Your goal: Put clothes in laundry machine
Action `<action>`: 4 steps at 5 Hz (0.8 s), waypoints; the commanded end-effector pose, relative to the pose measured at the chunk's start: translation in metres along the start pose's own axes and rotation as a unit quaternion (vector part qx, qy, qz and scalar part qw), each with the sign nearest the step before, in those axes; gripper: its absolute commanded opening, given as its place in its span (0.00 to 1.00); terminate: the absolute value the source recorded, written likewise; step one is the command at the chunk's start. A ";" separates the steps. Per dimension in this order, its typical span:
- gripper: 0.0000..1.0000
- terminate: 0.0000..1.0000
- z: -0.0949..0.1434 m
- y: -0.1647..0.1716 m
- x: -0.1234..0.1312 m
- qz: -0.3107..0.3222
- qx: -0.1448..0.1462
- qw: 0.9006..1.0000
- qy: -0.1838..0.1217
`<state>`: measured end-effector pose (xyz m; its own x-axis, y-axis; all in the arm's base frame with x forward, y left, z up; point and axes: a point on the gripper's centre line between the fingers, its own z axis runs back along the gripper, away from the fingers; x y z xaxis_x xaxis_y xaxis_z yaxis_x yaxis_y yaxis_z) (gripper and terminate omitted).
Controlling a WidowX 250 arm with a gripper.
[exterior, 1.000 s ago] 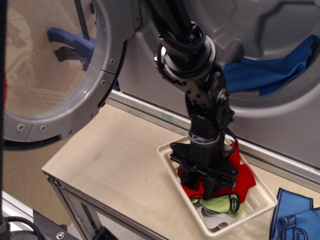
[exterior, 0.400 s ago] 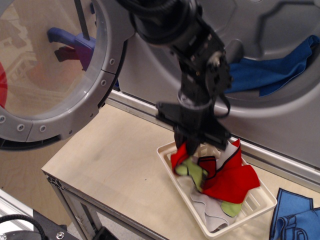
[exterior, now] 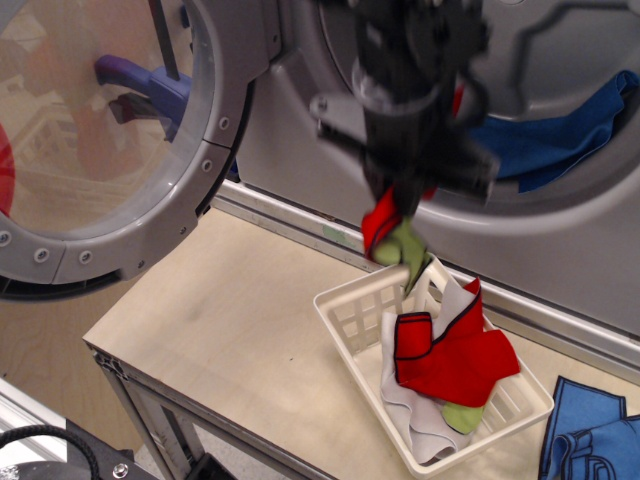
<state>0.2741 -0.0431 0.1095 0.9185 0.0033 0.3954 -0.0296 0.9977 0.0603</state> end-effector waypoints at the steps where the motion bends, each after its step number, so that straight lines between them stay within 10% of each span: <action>1: 0.00 0.00 0.037 0.002 0.048 0.004 0.011 0.992 -0.126; 4: 0.00 0.00 0.003 0.026 0.119 0.021 0.065 0.977 -0.202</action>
<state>0.3861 -0.0121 0.1402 0.7257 -0.0086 0.6879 -0.1364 0.9783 0.1561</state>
